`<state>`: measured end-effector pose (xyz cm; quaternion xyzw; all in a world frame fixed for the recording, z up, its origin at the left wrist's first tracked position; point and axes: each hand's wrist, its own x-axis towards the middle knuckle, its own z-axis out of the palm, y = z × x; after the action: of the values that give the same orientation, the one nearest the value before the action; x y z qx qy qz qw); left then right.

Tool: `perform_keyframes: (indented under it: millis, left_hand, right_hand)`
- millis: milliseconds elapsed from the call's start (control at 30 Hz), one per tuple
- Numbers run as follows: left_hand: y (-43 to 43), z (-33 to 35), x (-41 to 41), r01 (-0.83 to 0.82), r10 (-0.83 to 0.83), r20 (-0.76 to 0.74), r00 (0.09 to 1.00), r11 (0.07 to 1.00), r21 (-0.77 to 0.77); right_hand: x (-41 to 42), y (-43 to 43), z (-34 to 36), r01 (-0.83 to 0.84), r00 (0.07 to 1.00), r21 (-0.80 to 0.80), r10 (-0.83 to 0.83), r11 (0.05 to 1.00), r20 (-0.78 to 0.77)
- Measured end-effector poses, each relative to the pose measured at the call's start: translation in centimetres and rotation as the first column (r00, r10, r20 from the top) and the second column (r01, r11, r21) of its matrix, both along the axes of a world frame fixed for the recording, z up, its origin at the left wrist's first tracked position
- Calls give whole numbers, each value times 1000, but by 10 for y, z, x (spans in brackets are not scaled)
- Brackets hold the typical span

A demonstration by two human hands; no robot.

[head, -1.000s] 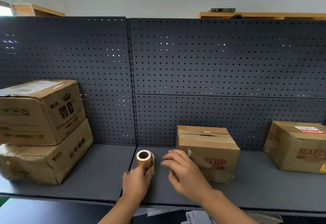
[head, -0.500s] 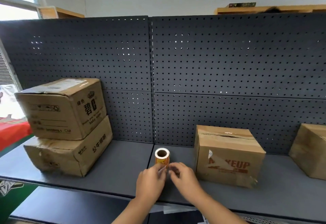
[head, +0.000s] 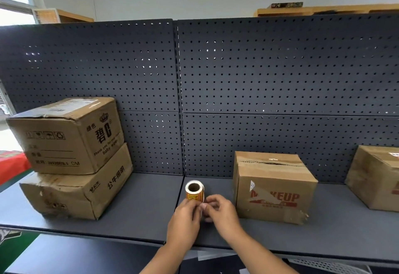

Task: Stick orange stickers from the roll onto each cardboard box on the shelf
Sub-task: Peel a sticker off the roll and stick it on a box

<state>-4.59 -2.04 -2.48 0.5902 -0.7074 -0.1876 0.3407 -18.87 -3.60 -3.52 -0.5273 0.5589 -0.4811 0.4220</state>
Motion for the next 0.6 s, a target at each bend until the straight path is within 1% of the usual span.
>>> perform_keyframes:
  millis: [100, 233, 333, 400, 600]
  left_hand:
    - [-1, 0, -2, 2, 0, -65, 998, 1000, 30]
    - [0, 0, -4, -10, 44, -257, 965, 991, 133]
    - [4, 5, -9, -3, 53, -357, 933, 990, 140]
    - [6, 6, -11, 9, 46, -393, 918, 991, 136]
    - [6, 3, -9, 25, 49, -416, 908, 985, 170]
  right_hand:
    - [1, 1, 1, 8, 1000, -9, -8, 1000, 11]
    - [3, 0, -1, -27, 999, 18, 27, 999, 30]
    - [3, 0, 2, -54, 997, 28, 52, 998, 51]
    - [3, 0, 5, -47, 997, 36, 45, 998, 57]
    - [1, 3, 5, -34, 999, 87, 31, 996, 38]
